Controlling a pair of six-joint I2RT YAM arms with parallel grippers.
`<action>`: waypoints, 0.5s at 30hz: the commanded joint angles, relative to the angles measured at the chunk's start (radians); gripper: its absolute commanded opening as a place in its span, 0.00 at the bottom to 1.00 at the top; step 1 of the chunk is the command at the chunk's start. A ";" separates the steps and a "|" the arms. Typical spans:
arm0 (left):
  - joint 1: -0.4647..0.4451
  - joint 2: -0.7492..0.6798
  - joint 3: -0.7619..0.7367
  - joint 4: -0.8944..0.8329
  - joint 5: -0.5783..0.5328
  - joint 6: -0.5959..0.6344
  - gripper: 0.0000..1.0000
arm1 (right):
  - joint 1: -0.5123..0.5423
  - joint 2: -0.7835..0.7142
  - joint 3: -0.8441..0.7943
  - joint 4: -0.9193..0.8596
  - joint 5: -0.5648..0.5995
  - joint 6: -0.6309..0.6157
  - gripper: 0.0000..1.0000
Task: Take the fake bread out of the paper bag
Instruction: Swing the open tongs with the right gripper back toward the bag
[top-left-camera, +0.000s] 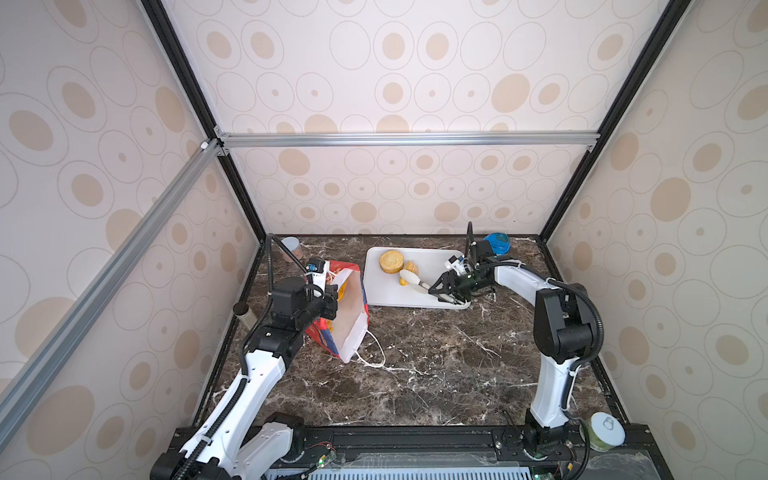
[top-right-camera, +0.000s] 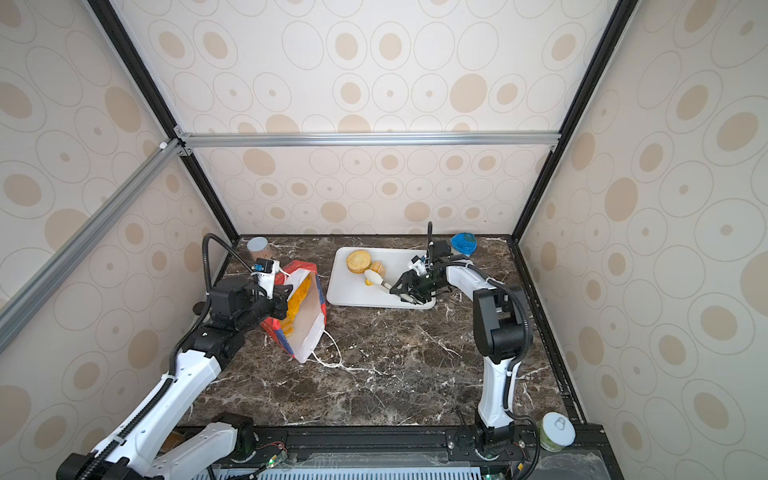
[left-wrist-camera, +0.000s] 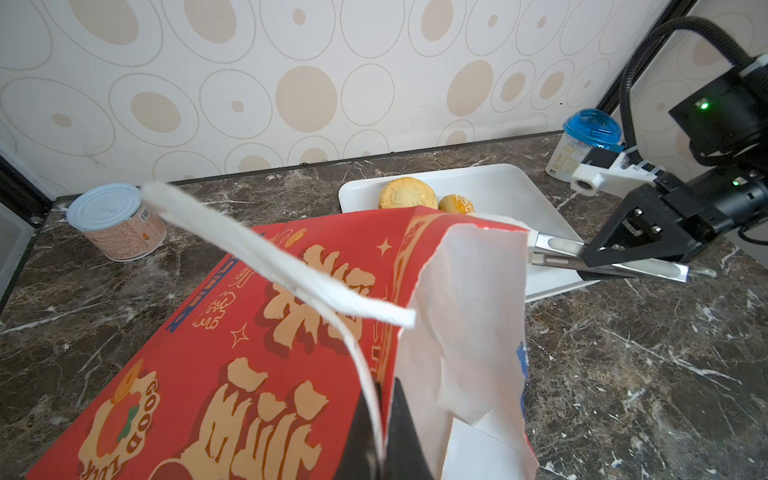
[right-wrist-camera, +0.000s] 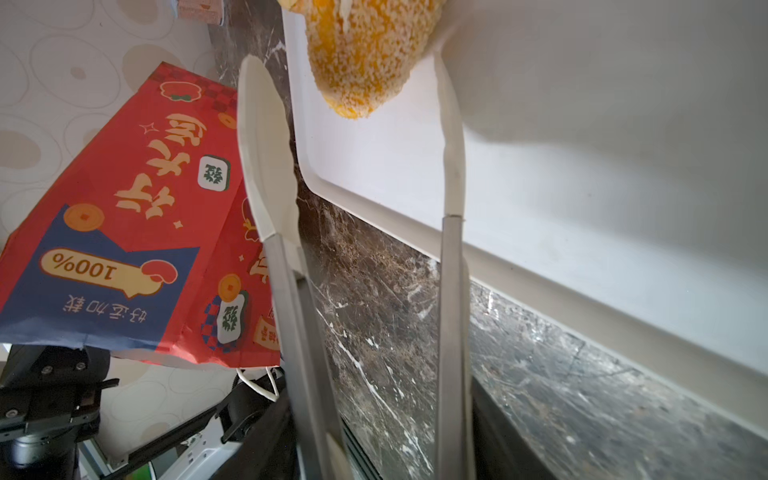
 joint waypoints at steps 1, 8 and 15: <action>-0.006 -0.019 -0.002 0.035 -0.005 0.013 0.00 | -0.001 0.012 0.042 0.011 -0.015 -0.001 0.60; -0.006 0.001 -0.022 0.078 0.004 0.026 0.00 | -0.002 -0.015 0.052 -0.009 -0.008 0.017 0.59; -0.005 0.010 -0.031 0.091 0.040 0.040 0.00 | -0.004 -0.171 -0.058 -0.069 0.009 -0.027 0.58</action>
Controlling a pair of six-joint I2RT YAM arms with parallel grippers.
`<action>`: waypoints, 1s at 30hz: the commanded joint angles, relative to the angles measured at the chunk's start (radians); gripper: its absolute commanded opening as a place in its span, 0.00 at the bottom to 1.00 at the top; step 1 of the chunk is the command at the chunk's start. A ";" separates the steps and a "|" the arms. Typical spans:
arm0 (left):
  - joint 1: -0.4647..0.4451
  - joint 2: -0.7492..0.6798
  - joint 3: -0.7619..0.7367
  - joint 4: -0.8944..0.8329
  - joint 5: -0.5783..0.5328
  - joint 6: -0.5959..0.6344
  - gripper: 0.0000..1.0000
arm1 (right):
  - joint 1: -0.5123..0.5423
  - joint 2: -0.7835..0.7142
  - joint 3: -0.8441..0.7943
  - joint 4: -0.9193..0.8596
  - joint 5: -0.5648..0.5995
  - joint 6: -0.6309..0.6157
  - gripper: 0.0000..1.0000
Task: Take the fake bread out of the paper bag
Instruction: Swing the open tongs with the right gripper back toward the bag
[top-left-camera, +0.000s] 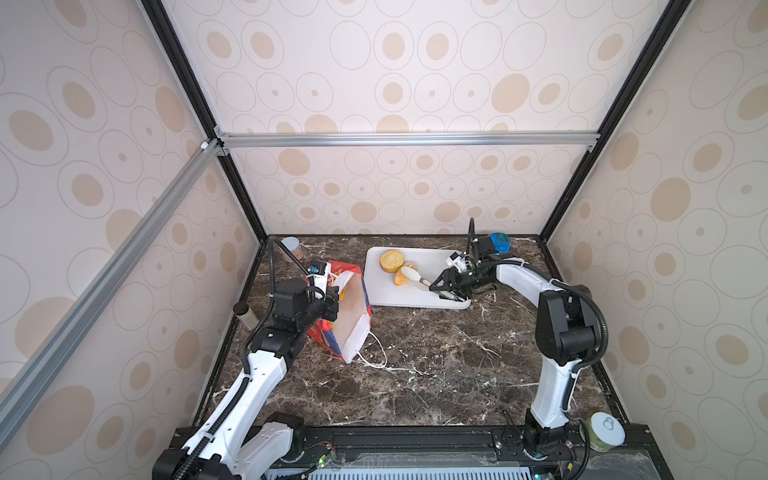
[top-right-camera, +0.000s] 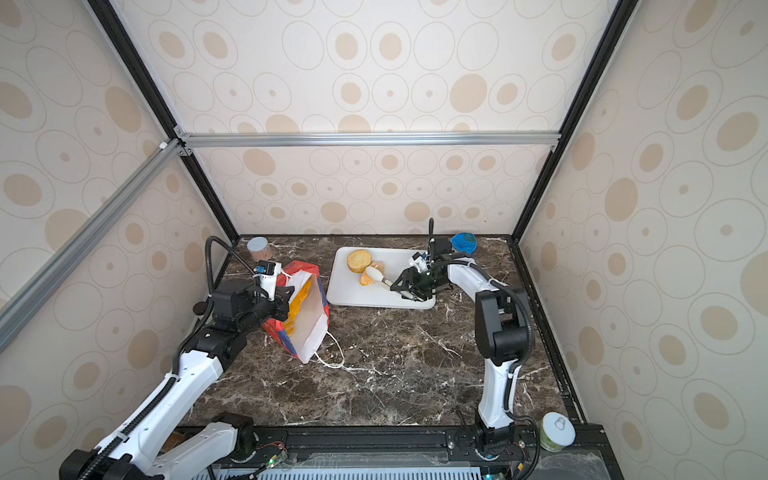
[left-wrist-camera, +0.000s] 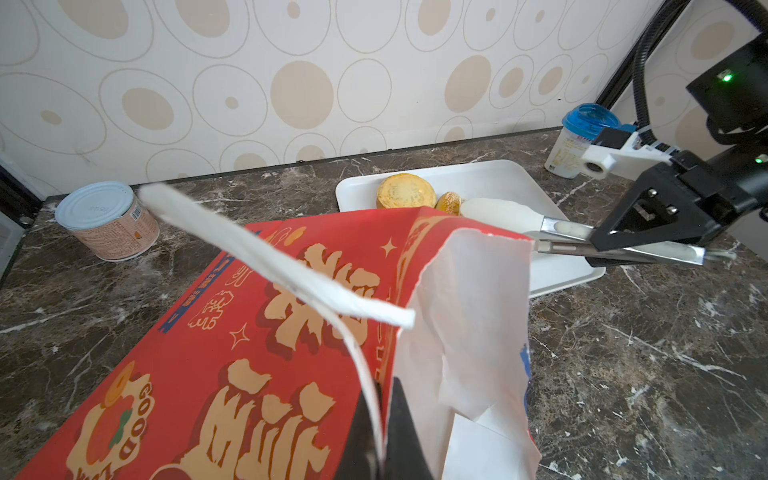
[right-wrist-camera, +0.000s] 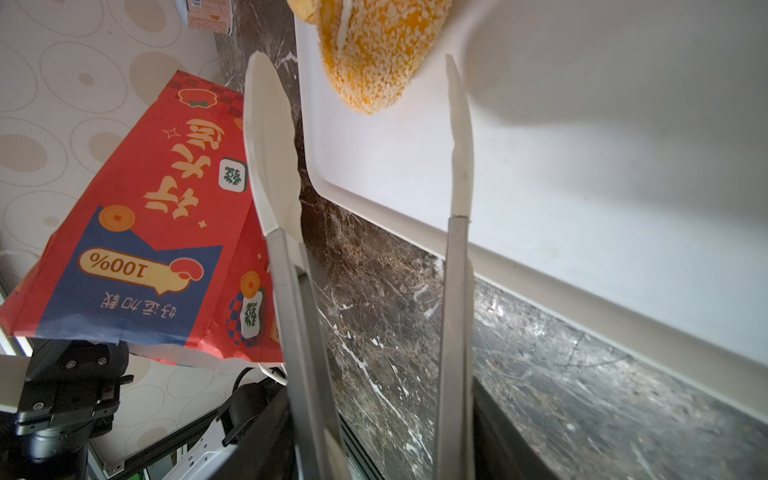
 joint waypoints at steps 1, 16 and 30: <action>-0.005 0.006 -0.001 0.050 0.039 0.039 0.00 | 0.000 -0.137 -0.056 -0.044 -0.012 -0.030 0.58; -0.109 0.038 0.044 -0.054 -0.089 0.092 0.00 | 0.364 -0.625 -0.262 -0.160 0.015 0.111 0.54; -0.138 -0.049 0.000 -0.096 0.024 0.158 0.00 | 0.543 -0.397 -0.290 0.264 0.037 0.351 0.50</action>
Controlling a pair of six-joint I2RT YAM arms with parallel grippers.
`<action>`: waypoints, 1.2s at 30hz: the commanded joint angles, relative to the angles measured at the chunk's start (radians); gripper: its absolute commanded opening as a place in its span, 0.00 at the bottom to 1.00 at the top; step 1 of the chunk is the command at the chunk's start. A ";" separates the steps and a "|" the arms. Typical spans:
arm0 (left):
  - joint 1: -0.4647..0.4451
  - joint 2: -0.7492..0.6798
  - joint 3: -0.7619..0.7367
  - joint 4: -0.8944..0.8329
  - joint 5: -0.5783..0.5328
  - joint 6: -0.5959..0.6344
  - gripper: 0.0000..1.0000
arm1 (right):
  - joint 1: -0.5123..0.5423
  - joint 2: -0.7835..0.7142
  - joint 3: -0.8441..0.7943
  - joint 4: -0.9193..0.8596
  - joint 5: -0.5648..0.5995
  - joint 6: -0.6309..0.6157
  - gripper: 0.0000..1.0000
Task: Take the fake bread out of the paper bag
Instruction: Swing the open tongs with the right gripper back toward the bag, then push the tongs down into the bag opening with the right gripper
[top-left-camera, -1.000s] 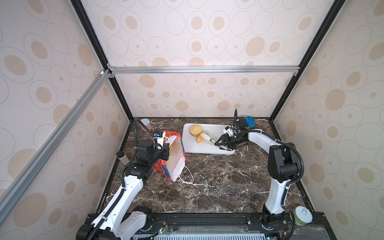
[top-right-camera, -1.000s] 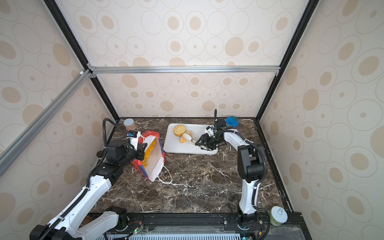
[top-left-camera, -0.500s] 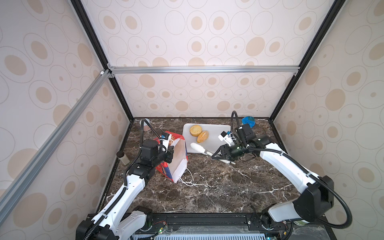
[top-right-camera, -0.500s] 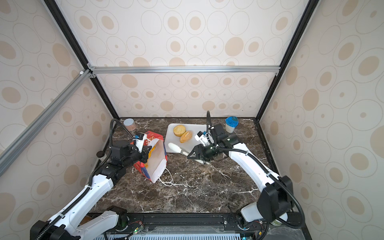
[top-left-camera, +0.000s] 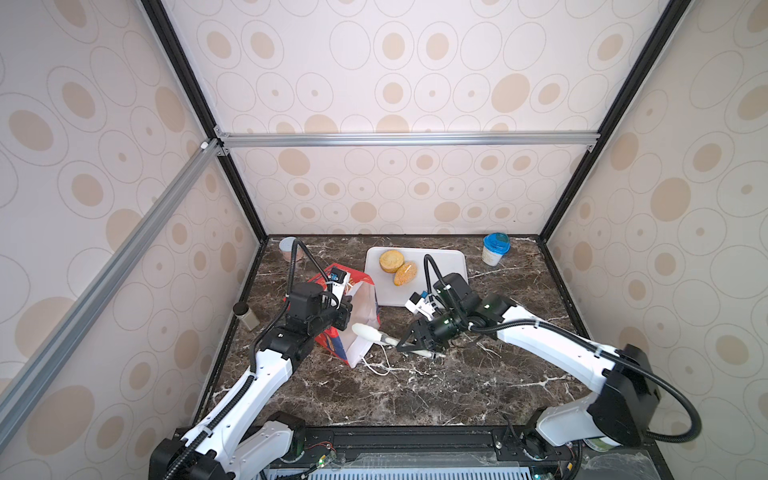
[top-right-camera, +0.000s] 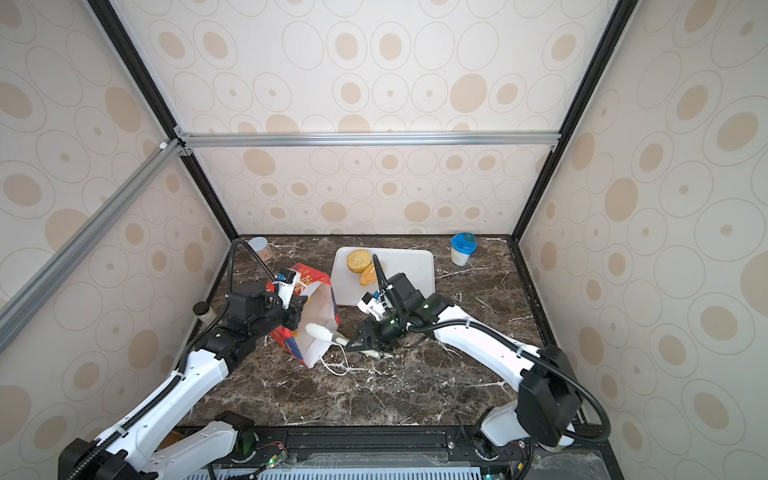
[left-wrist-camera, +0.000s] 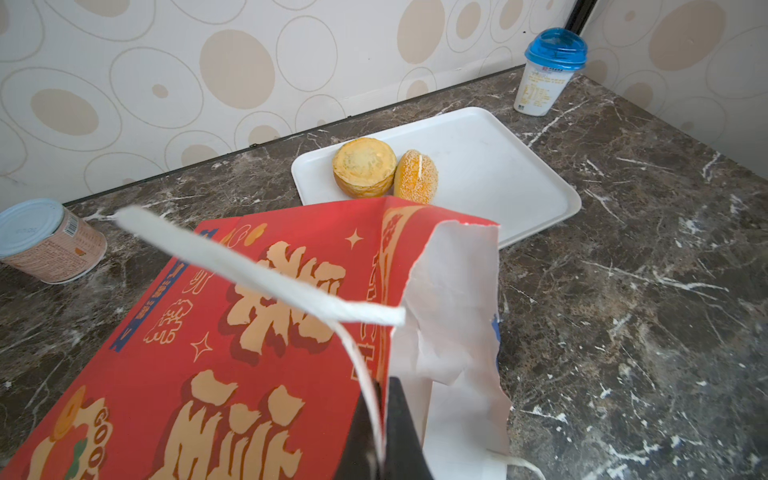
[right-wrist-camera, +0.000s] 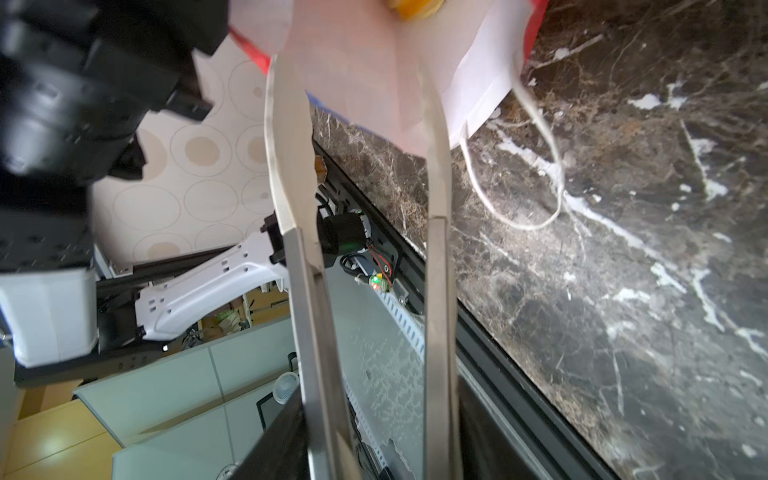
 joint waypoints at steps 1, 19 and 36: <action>-0.012 -0.065 -0.005 -0.026 0.061 0.068 0.00 | 0.015 0.069 0.057 0.130 0.049 0.040 0.50; -0.055 -0.058 -0.011 -0.032 0.078 0.115 0.00 | 0.067 0.424 0.325 0.076 0.067 -0.078 0.54; -0.071 -0.049 -0.060 -0.006 -0.009 0.096 0.00 | 0.092 0.586 0.474 0.054 -0.035 -0.104 0.32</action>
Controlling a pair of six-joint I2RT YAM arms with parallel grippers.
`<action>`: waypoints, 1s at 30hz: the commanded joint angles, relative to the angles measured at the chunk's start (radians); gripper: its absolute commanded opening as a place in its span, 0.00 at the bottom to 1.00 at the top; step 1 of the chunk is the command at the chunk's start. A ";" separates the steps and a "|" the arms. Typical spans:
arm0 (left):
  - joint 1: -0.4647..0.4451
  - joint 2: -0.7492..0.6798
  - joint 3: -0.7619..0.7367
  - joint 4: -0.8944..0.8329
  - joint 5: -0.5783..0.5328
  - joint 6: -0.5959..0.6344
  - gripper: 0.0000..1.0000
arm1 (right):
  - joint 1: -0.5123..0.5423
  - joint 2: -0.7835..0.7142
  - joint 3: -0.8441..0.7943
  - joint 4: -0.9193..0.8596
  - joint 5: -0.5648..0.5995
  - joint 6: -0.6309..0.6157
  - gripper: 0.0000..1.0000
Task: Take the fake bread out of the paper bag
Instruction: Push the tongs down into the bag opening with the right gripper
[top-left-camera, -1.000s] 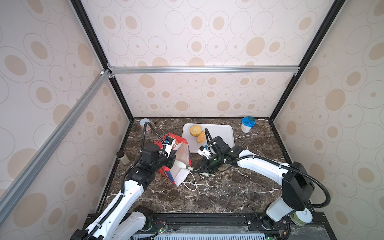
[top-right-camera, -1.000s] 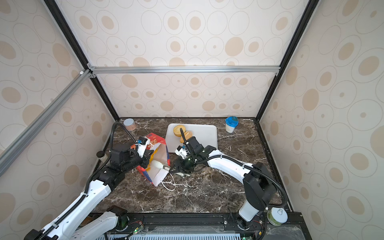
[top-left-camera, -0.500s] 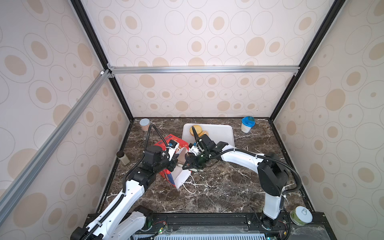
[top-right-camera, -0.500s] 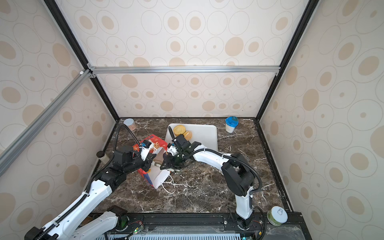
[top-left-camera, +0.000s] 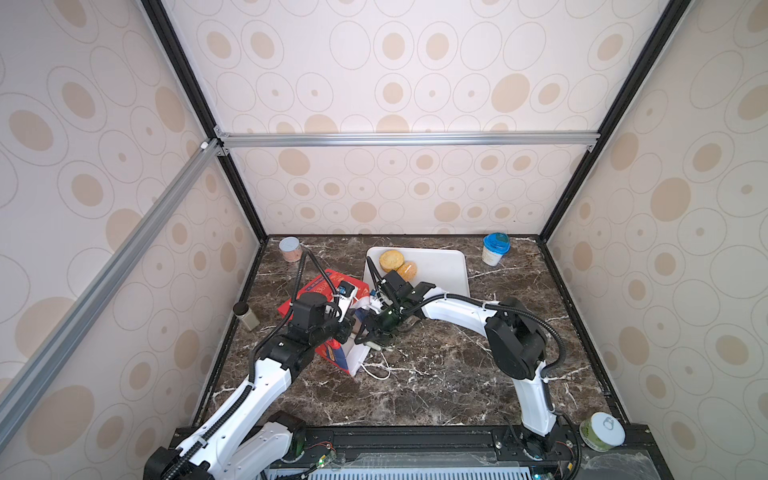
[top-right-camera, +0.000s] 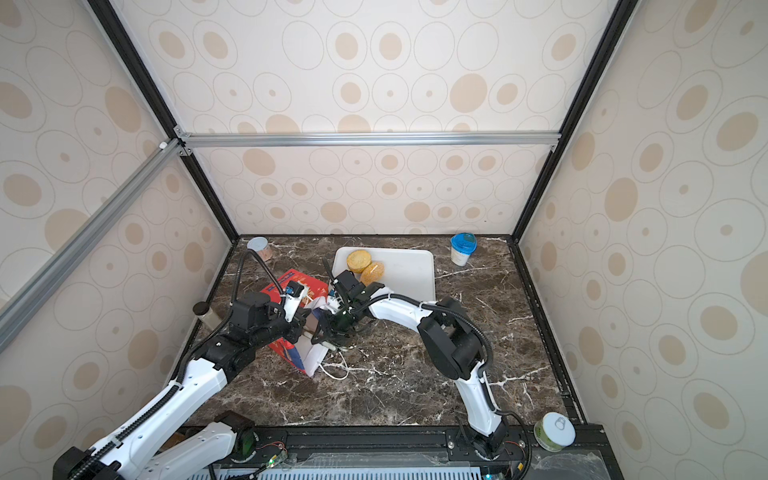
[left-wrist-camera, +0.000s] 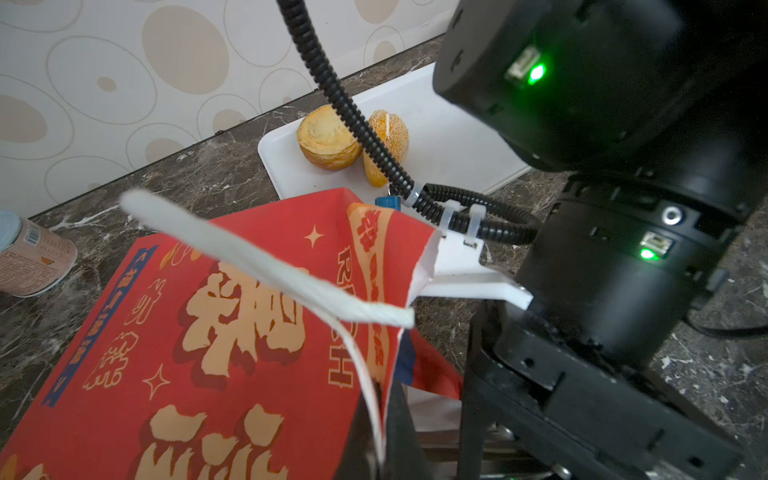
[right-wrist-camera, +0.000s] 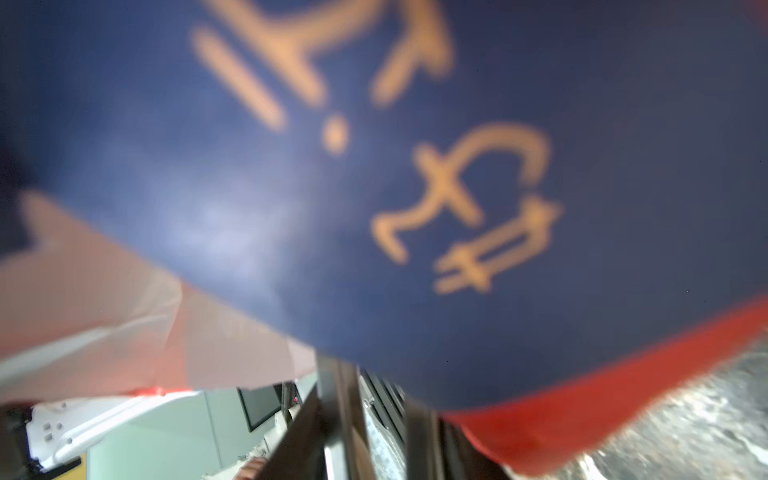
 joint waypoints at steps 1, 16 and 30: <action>-0.017 -0.013 -0.003 0.037 -0.002 0.007 0.00 | 0.009 -0.021 0.011 0.015 -0.012 -0.006 0.28; -0.017 -0.052 -0.037 0.089 -0.043 -0.002 0.00 | 0.007 -0.284 -0.182 -0.098 0.050 -0.064 0.01; -0.018 -0.052 -0.039 0.105 -0.013 -0.020 0.00 | -0.031 -0.413 -0.282 -0.127 0.095 -0.085 0.00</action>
